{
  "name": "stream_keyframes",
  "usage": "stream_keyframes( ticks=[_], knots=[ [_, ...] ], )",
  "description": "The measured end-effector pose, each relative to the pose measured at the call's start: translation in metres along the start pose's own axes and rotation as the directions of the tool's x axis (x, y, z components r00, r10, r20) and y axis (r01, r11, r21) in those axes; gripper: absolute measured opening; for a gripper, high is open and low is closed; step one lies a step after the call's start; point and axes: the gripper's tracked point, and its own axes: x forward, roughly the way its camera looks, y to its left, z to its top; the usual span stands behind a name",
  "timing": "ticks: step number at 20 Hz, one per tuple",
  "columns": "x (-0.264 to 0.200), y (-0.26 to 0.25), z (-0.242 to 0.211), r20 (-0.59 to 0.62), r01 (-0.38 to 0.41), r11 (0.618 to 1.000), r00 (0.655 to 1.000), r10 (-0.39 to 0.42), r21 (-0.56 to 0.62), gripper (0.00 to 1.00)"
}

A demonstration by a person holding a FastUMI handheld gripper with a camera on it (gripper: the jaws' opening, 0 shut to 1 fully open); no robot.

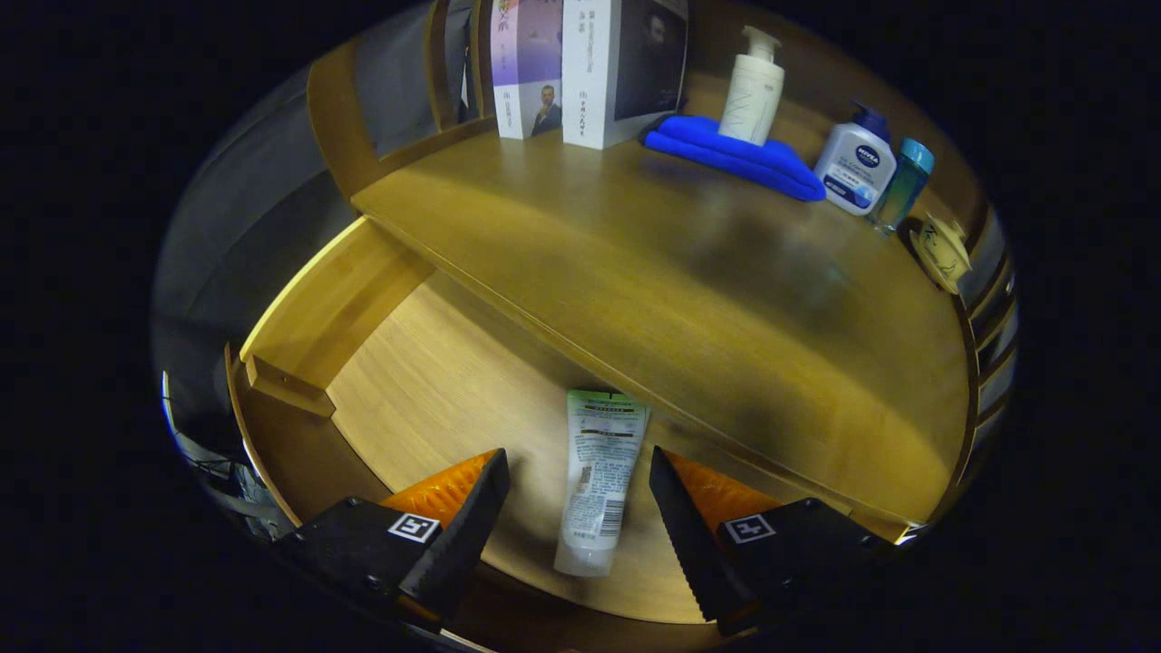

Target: Pull open the drawer, take out the items inside it, and place them on the countertop above the cabinet.

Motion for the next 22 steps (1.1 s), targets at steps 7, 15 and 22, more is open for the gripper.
stream_keyframes(
  ticks=[7,15,22],
  knots=[
    [0.018,0.005,-0.016,-0.123,-0.049,0.999,0.991,0.050,0.010,0.81],
    [0.023,0.004,-0.029,-0.170,-0.052,0.998,0.984,0.047,-0.028,0.38],
    [0.009,0.012,-0.024,-0.125,-0.067,0.993,0.991,0.055,-0.095,0.23]
  ],
)
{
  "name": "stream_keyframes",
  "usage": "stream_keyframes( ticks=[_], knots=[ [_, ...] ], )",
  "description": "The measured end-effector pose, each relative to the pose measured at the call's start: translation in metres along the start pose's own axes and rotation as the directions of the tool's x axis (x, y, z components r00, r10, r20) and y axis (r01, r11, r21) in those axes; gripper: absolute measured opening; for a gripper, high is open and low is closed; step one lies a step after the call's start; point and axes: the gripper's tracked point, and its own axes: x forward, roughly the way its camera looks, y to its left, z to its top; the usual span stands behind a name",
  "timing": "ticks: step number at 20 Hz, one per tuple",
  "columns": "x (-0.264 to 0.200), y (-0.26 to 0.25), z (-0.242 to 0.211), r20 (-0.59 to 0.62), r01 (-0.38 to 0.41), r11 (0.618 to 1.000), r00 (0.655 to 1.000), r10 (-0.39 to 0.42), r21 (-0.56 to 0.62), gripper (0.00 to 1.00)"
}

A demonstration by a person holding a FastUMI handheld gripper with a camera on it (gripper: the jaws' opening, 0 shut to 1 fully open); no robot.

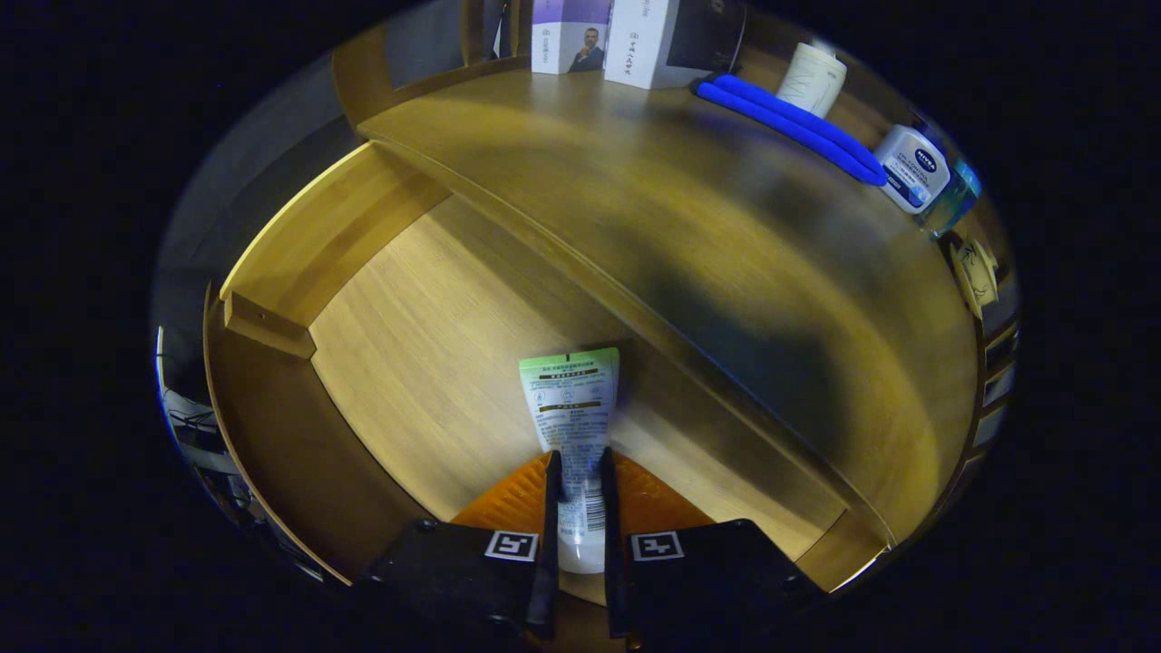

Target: Pull open the drawer, take out the items inside it, and place them on the countertop above the cabinet.

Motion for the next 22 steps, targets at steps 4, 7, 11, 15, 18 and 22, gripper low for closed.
stream_keyframes(
  ticks=[4,7,11,15,18,22],
  knots=[
    [-0.009,0.009,0.008,0.066,-0.001,1.000,0.998,0.002,-0.021,0.23],
    [-0.019,0.015,0.013,0.103,-0.013,0.999,0.995,0.016,-0.032,0.23],
    [-0.033,0.021,0.016,0.143,-0.013,0.998,0.990,0.021,-0.056,0.23],
    [-0.051,0.029,0.020,0.193,-0.033,0.997,0.980,0.045,-0.065,0.23],
    [-0.064,0.033,0.024,0.227,-0.044,0.997,0.972,0.058,-0.063,0.23],
    [-0.084,0.035,0.035,0.285,-0.068,0.997,0.956,0.076,-0.039,0.23]
  ],
)
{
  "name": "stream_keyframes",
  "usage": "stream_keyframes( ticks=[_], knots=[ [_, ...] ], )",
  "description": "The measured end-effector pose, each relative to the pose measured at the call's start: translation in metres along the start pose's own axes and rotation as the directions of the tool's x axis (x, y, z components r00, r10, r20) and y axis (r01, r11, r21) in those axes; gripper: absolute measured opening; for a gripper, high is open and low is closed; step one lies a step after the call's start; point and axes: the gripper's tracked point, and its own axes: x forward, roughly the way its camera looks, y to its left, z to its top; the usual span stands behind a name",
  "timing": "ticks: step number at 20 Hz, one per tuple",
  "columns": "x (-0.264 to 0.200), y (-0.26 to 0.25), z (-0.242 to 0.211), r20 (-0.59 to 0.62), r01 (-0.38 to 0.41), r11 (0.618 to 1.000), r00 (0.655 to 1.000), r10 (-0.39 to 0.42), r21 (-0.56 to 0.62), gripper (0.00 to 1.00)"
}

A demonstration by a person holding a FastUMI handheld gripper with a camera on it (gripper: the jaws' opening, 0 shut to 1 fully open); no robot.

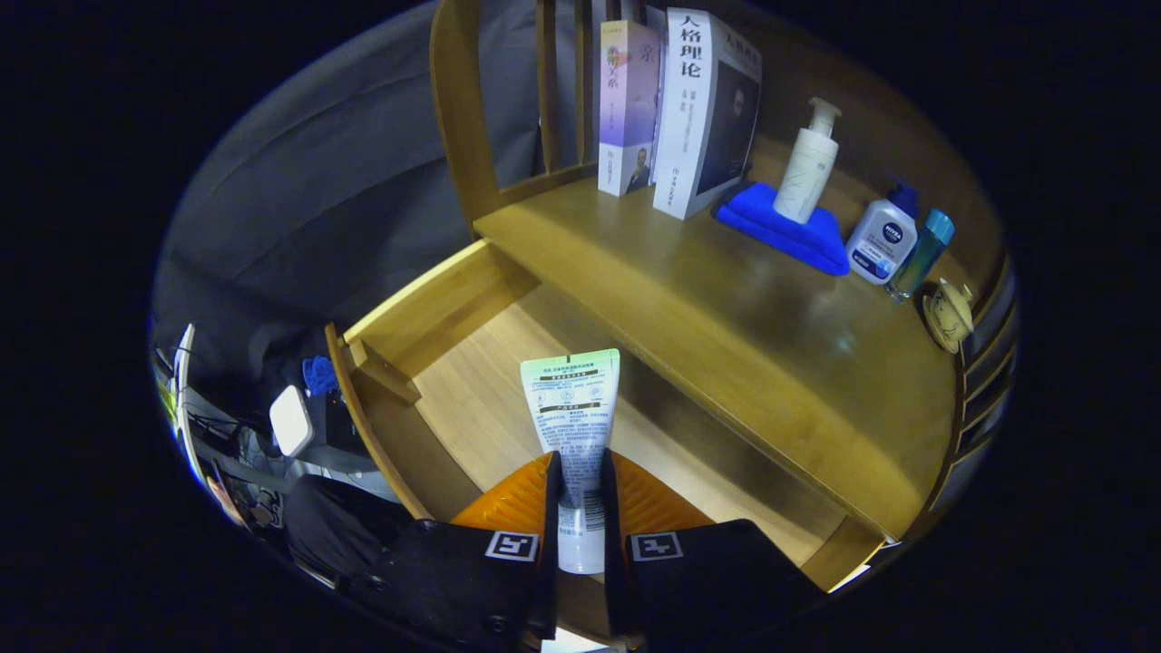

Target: Pull open the drawer, take out the items inside it, and place them on the countertop above the cabinet.

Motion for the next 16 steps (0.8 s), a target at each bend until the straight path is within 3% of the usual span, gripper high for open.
stream_keyframes(
  ticks=[8,16],
  knots=[
    [-0.028,-0.032,0.044,0.116,0.046,0.991,0.991,-0.061,0.126,0.23],
    [-0.022,-0.084,0.082,0.120,0.132,0.953,0.978,-0.169,0.272,0.23]
  ],
)
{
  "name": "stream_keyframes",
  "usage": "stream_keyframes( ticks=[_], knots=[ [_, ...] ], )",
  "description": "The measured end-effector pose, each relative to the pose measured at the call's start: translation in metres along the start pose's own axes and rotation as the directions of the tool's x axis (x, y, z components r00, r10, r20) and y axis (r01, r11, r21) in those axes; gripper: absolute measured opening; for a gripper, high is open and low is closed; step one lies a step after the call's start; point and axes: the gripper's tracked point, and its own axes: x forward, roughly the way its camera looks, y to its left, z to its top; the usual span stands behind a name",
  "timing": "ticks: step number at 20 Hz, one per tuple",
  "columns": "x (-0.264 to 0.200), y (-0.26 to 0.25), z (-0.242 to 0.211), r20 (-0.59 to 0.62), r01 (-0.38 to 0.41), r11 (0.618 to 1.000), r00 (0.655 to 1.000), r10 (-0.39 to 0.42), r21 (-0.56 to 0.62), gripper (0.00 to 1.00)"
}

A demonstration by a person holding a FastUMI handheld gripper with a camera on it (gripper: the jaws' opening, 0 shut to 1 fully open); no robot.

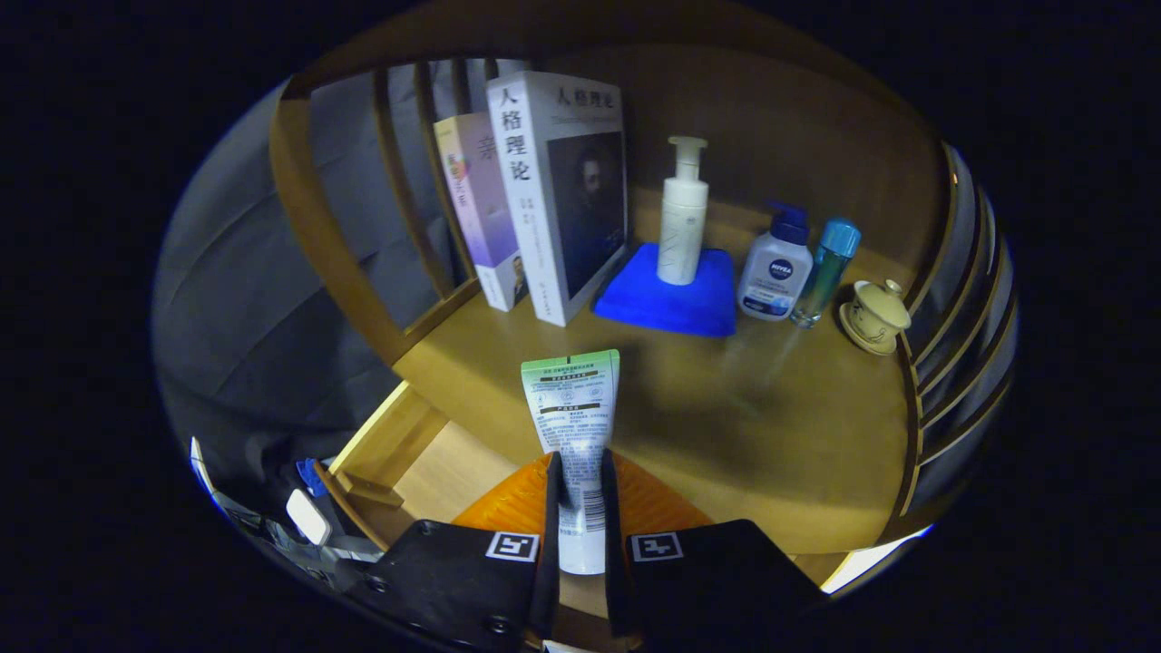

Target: Pull open the drawer, take out the items inside it, and place them on the countertop above the cabinet.

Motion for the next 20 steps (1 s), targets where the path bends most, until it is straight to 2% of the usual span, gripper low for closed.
stream_keyframes(
  ticks=[4,12,14,17,20],
  knots=[
    [0.017,-0.011,0.005,-0.025,0.020,0.998,1.000,-0.018,0.062,0.23],
    [0.044,-0.020,0.018,-0.009,0.054,0.994,0.999,-0.053,0.092,0.23],
    [0.042,-0.021,0.023,0.025,0.073,0.995,0.997,-0.075,0.070,0.31],
    [0.026,-0.014,0.035,0.111,0.084,0.996,0.990,-0.088,0.038,0.59],
    [0.001,-0.010,0.042,0.202,0.151,0.988,0.969,-0.144,-0.022,0.87]
  ],
)
